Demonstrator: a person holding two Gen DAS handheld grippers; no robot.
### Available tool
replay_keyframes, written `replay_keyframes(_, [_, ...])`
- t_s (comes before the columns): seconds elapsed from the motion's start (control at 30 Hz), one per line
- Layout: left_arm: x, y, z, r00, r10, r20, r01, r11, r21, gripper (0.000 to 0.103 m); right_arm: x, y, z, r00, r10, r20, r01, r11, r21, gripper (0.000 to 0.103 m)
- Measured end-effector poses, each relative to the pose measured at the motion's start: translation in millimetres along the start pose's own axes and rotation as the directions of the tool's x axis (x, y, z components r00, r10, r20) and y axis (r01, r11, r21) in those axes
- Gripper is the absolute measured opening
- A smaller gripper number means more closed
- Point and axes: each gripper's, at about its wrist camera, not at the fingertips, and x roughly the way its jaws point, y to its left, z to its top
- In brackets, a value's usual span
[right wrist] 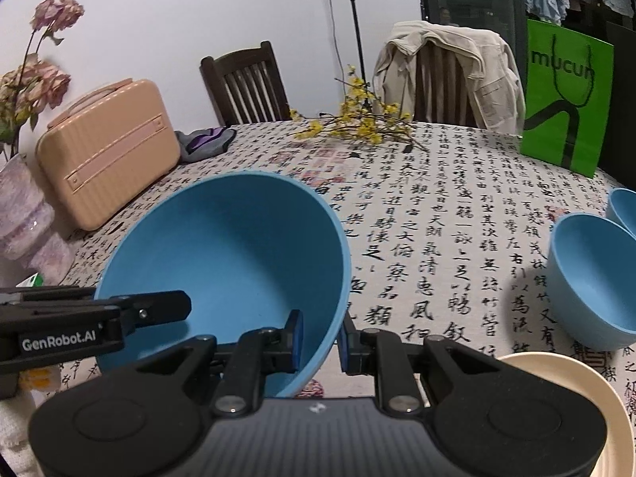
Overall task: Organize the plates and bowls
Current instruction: 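Carry the held blue bowl toward the pink suitcase and flower vase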
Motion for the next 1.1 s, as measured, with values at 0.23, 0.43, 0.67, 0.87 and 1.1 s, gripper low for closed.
replay_keyframes(0.23, [-7.3,18.8,-2.7,1.000,0.017,0.007,-0.017,1.000,-0.021,0.029,5.9,19.7,2.7,1.000,0.019,-0.005,-0.019,1.000,-0.025,0.018])
replay_keyframes(0.43, [-15.6,38.0,-4.4,0.999,0.035,0.017,-0.034,0.998,-0.048,0.029,13.7,37.8,6.2,0.999,0.042,-0.015,-0.043,0.998,-0.044,0.018])
replay_keyframes(0.67, [-26.8,58.4,-6.6,0.998,0.058,0.031,-0.055,0.996,-0.076,0.029,23.3,58.9,7.3,0.997,0.069,-0.031,-0.071,0.995,-0.065,0.018])
replay_keyframes(0.87, [-34.1,75.6,-12.3,0.996,0.084,0.030,-0.081,0.991,-0.103,0.029,31.6,76.8,5.8,0.994,0.096,-0.050,-0.100,0.992,-0.083,0.018])
replay_keyframes(1.1, [-41.1,93.4,-19.6,0.994,0.111,0.023,-0.107,0.985,-0.132,0.029,40.6,93.8,2.0,0.989,0.123,-0.076,-0.130,0.987,-0.093,0.018])
